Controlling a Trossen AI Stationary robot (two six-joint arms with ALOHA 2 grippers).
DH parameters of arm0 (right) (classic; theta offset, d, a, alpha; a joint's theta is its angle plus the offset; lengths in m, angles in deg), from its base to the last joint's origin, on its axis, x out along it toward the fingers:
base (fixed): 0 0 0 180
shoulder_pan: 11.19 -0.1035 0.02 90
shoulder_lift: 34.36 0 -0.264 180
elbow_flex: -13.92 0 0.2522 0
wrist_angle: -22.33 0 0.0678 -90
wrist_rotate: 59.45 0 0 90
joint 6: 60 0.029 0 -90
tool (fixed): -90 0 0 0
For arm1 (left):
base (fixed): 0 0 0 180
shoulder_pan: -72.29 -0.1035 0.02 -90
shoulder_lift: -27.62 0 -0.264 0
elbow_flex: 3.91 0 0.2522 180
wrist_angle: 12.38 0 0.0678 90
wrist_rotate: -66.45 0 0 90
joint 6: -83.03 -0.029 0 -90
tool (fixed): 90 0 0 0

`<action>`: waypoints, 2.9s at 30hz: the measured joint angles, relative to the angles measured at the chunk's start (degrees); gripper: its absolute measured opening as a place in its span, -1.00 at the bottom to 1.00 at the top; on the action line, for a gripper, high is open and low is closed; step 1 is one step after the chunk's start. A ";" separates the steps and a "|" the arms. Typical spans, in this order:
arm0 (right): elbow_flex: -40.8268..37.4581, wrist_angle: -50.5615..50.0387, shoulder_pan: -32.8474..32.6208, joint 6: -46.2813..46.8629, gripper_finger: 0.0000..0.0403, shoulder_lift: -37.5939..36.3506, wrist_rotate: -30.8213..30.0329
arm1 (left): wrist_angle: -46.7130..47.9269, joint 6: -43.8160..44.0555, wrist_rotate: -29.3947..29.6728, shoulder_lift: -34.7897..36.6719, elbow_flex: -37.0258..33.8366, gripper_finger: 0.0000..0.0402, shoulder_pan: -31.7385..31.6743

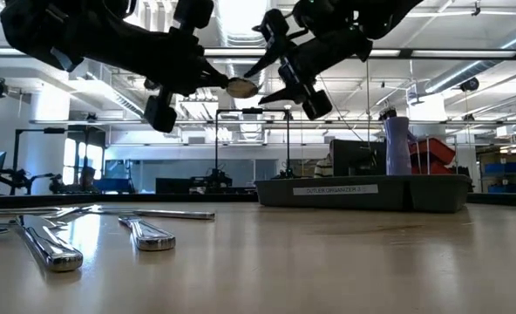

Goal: Sort silverware
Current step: Put the spoon into the bottom middle left compartment of the silverware tray

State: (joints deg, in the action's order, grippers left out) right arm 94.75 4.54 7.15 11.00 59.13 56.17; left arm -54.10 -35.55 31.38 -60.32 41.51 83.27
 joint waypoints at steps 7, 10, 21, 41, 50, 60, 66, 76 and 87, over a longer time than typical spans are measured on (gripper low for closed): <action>0.00 0.85 -1.65 3.30 -0.02 1.07 0.33 | 0.44 -0.74 -0.21 0.00 0.43 -1.00 0.12; 0.00 1.73 -1.85 3.41 -0.09 1.14 0.41 | 0.43 -0.31 -0.53 -0.13 0.43 -1.00 0.12; -0.07 0.86 -1.91 0.61 -0.94 1.29 -0.25 | 0.03 4.24 -0.09 -4.06 1.95 -1.00 -0.10; -1.53 0.38 1.39 -14.74 -1.00 1.24 -7.61 | 0.07 31.42 1.07 -2.62 1.17 -0.21 -0.43; -12.78 1.57 6.30 -11.22 -1.00 -1.13 -17.17 | 0.49 52.33 1.44 -1.84 -6.43 -0.10 -0.76; -32.90 16.33 3.24 4.13 -1.00 -15.50 -34.80 | 0.19 64.78 -0.25 -1.77 -10.98 -0.29 -2.12; -39.74 16.18 -5.83 16.55 -1.00 -21.30 -50.56 | 0.25 70.78 -9.23 -1.77 -12.58 -0.40 -6.01; -40.15 10.16 -8.56 27.53 -1.00 -16.97 -53.62 | -0.08 77.31 -22.06 -1.75 -12.64 -0.41 -14.30; -39.52 10.27 -8.23 26.67 -1.00 -14.64 -54.05 | 0.28 84.39 -22.69 -1.00 -12.85 -0.41 -14.68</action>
State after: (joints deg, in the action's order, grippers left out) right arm 55.22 14.81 -1.08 37.67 44.49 2.12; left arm -53.83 48.84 8.69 -61.32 28.65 68.59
